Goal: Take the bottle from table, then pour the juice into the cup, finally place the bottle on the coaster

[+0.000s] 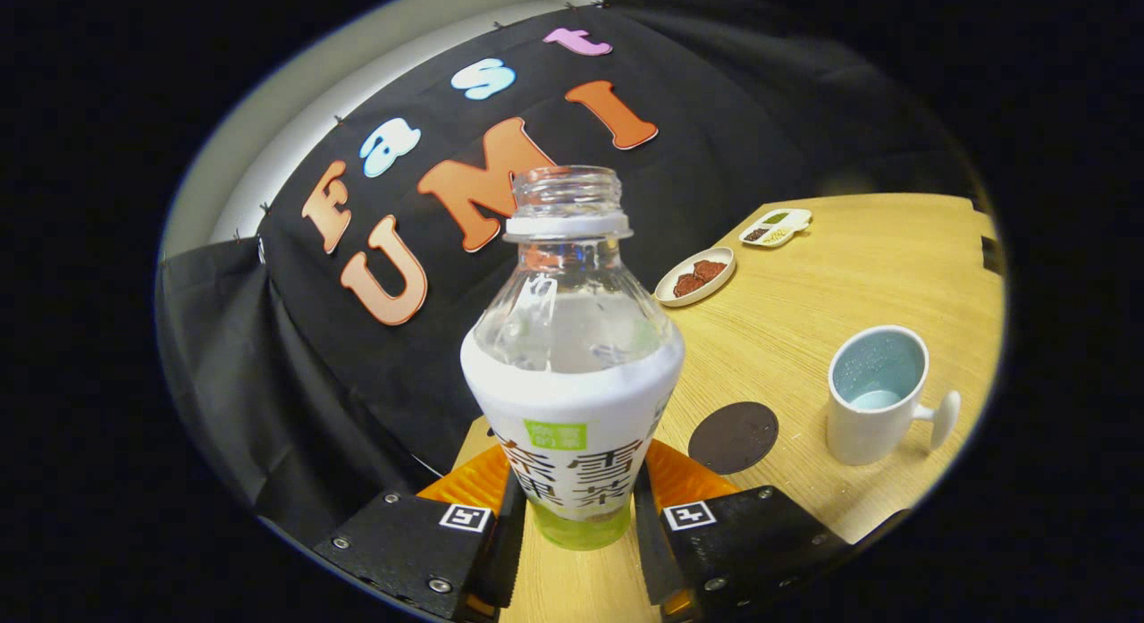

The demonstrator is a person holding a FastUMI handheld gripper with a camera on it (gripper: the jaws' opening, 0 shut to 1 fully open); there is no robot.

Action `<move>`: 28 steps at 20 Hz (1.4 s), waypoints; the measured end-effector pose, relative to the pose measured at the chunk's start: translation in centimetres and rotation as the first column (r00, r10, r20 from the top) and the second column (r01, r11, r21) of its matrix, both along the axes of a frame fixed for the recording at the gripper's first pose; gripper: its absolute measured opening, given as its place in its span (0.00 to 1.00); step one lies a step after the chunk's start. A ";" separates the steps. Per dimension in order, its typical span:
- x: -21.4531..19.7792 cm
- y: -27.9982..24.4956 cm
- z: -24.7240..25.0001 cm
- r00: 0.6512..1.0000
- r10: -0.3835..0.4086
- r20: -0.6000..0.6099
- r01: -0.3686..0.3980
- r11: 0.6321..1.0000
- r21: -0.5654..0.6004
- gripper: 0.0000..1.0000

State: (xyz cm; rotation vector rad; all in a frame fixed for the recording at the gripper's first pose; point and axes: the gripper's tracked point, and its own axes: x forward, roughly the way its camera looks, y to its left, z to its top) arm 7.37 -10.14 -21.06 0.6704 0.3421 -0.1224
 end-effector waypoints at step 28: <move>2.2 -2.0 1.8 0.952 -0.306 -0.015 0.226 0.666 0.711 0.55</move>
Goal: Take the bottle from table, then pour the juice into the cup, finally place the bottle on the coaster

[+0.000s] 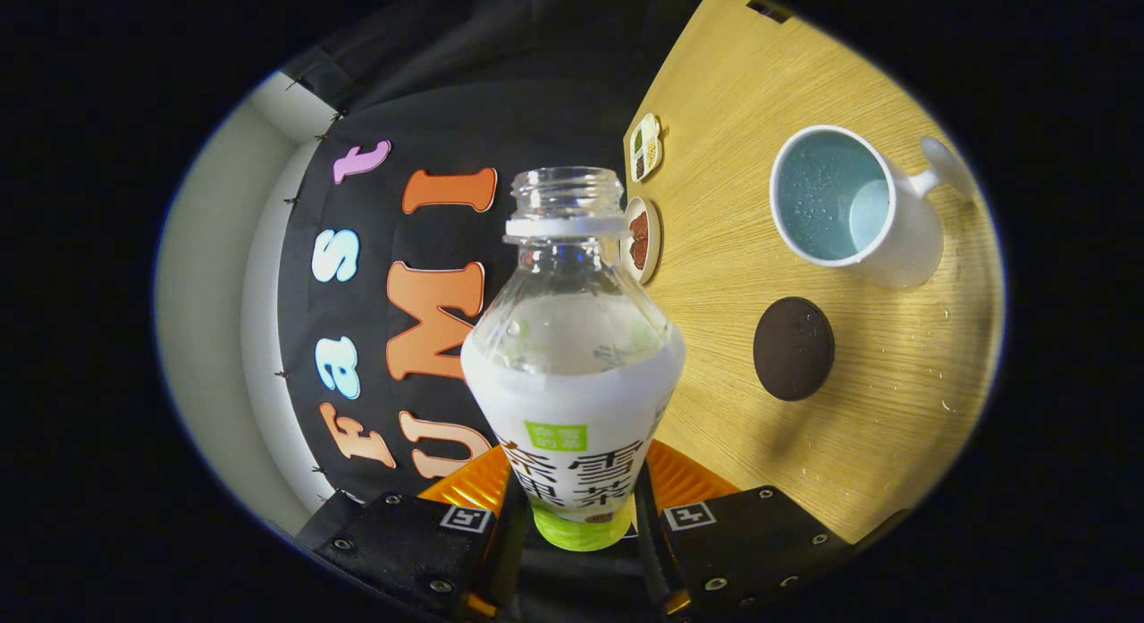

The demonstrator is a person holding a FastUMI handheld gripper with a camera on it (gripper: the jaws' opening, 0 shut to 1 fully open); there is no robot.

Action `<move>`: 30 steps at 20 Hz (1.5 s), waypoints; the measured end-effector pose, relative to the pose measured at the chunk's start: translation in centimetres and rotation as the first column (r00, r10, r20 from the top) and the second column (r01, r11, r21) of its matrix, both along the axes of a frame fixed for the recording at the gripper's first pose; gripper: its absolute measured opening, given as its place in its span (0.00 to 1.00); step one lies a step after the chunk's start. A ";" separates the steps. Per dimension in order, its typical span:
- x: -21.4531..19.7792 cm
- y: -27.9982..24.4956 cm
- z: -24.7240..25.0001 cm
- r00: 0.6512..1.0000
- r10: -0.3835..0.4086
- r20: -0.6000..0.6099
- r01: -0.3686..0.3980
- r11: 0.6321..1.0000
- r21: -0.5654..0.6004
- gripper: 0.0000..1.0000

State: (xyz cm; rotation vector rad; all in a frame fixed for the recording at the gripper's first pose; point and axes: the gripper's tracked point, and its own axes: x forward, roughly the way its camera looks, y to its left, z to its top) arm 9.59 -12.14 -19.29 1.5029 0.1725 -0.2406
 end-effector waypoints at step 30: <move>0.1 -0.4 -0.4 0.998 -0.056 -0.037 0.064 0.969 0.237 0.55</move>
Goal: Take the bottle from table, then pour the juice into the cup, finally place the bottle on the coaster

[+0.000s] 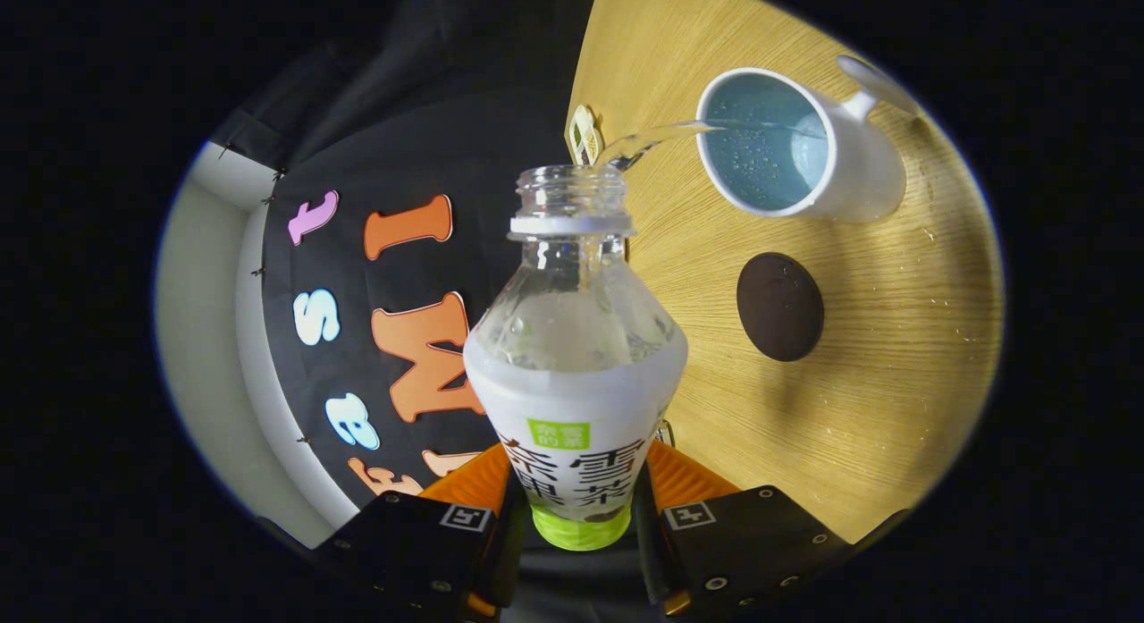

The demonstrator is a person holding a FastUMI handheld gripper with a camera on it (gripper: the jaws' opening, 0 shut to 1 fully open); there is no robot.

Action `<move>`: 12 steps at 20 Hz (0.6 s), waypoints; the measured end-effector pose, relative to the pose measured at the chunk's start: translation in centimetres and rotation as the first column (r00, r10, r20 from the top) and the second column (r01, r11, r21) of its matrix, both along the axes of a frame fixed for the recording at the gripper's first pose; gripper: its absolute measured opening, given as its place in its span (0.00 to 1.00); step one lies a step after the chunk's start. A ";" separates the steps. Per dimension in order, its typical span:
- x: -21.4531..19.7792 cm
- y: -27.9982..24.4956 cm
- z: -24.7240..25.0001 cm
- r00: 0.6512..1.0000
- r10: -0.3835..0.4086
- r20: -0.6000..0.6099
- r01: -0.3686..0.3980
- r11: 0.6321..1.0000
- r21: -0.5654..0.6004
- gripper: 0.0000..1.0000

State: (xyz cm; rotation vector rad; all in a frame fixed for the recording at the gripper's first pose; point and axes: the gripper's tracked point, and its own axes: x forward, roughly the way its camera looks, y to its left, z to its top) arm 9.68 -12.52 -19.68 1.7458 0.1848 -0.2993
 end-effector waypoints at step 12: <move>0.0 0.1 0.6 1.000 -0.010 -0.005 0.010 0.999 0.040 0.56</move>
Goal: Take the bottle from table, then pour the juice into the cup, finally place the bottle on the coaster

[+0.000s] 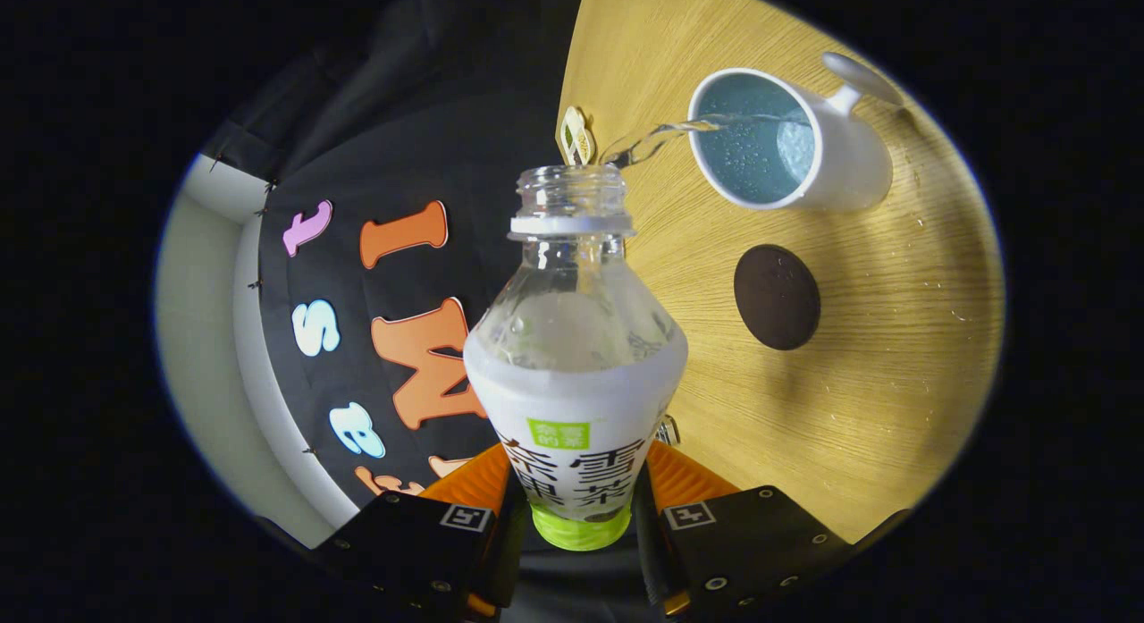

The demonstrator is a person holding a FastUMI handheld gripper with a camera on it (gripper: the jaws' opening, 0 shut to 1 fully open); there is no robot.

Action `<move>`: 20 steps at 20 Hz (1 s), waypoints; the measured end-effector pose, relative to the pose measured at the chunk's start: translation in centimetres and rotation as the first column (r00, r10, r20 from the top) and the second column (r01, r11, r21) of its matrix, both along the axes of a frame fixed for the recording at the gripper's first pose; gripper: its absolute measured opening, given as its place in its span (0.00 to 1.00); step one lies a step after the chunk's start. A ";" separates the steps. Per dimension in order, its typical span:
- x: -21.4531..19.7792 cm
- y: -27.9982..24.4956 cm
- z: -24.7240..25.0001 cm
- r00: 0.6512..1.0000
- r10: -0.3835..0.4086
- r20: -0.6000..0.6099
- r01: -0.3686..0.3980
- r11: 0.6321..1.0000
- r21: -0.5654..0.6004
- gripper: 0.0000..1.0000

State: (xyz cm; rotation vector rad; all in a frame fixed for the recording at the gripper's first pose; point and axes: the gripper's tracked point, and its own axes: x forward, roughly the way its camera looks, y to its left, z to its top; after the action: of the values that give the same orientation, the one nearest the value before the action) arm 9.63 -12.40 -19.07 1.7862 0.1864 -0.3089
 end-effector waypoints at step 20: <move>0.1 -0.1 0.0 0.999 -0.014 -0.031 0.016 0.997 0.070 0.55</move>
State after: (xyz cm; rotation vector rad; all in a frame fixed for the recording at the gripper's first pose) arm 9.73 -12.54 -19.03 1.8539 0.2083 -0.3444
